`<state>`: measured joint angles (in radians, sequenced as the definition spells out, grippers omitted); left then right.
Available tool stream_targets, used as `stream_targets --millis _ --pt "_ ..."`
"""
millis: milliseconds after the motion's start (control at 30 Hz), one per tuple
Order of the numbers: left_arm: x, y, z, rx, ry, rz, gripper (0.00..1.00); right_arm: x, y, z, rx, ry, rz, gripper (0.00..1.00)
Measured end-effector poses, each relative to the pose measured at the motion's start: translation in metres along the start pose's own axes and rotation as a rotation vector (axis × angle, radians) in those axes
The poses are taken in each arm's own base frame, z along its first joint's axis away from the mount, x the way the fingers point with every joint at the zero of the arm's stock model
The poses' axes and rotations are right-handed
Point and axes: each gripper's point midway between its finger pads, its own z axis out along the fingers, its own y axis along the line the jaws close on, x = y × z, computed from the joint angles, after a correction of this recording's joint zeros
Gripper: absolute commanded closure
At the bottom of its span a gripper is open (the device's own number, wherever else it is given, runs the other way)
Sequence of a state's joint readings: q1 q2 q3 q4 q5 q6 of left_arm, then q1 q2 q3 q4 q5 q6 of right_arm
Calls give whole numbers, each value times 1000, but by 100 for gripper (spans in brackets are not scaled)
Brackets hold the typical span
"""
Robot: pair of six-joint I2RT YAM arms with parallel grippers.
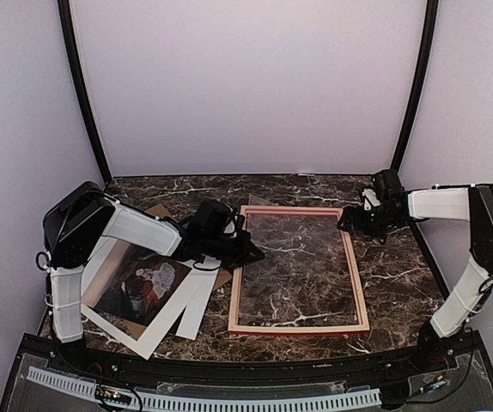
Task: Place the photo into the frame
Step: Place the glass panel in the frame body.
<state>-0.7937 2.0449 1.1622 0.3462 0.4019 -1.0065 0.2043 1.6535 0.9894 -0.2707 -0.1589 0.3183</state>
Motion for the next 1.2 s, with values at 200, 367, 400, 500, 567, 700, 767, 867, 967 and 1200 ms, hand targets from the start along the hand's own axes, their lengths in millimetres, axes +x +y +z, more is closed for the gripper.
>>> stream_targets --millis 200,367,400,500,567,700,767,867,967,1200 --pt "0 0 0 0 1 0 100 0 0 0 0 0 0 1" --pt "0 0 0 1 2 1 100 0 0 0 0 0 0 1" --pt "0 -1 0 1 2 1 100 0 0 0 0 0 0 1" --pt "-1 -3 0 5 3 4 100 0 0 0 -1 1 0 1" --pt "-3 -6 0 10 1 11 100 0 0 0 -1 1 0 1" --pt "-4 -9 0 9 2 22 100 1 0 0 0 2 0 1" --pt "-4 -9 0 6 3 25 100 1 0 0 0 4 0 1" --pt "-3 -8 0 3 5 28 100 1 0 0 0 5 1 1" --pt "-4 -9 1 1 7 28 97 1 0 0 0 5 1 1" --pt "-3 -6 3 -6 13 28 88 3 5 0 -10 10 -9 2"
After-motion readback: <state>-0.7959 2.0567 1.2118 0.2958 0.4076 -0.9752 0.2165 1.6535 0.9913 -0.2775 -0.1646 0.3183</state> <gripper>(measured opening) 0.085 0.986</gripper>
